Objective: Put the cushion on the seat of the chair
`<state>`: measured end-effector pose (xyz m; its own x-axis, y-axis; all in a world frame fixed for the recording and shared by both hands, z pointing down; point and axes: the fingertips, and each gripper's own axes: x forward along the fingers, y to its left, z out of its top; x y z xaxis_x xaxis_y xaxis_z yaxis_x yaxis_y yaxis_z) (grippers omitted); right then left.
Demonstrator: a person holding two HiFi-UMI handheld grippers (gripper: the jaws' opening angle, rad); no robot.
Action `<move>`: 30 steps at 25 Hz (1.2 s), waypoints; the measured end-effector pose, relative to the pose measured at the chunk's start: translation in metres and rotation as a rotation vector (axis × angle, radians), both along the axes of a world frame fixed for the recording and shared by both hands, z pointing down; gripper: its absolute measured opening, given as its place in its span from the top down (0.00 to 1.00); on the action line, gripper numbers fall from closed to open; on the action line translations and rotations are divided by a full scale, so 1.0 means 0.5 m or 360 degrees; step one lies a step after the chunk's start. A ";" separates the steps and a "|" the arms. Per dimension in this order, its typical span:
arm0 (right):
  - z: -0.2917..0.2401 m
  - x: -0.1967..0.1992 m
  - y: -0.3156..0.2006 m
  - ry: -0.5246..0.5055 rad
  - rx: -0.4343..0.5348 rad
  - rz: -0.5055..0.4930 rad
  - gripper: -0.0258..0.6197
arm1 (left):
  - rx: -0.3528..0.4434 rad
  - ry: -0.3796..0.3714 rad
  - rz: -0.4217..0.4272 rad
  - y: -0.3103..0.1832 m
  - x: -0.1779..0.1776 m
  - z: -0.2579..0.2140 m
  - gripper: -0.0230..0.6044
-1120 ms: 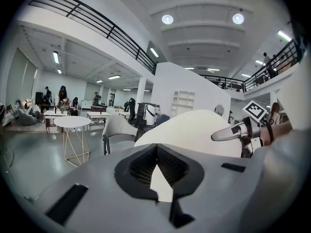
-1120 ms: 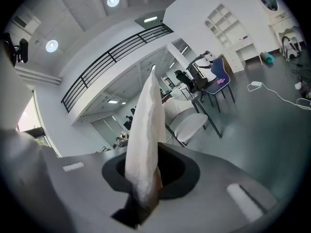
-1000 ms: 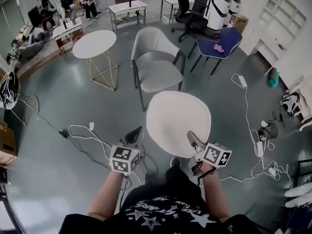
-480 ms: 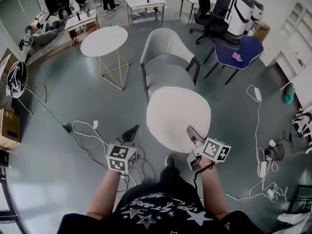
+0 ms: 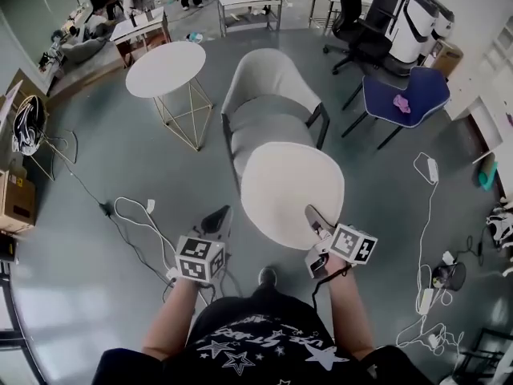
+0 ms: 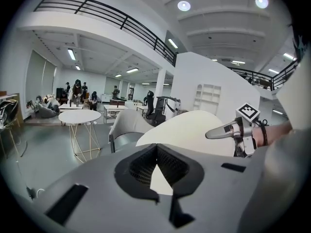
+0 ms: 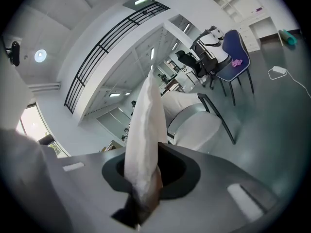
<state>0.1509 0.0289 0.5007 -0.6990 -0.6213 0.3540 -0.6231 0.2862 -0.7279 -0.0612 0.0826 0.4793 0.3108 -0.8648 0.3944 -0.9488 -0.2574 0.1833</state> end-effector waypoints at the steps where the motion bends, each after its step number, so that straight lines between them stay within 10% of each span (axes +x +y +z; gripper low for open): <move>1: 0.006 0.010 -0.018 0.0004 -0.0010 -0.0009 0.87 | -0.0003 0.0002 -0.0013 -0.018 0.008 0.003 0.95; 30: 0.125 -0.024 -0.352 0.0109 -0.0291 0.0007 0.87 | -0.0108 0.0023 0.0002 -0.410 -0.064 0.073 0.95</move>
<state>0.1391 -0.1469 0.5631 -0.6669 -0.5451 0.5080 -0.6738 0.1502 -0.7235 -0.0932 -0.1224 0.5161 0.3179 -0.8358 0.4477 -0.9456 -0.2449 0.2143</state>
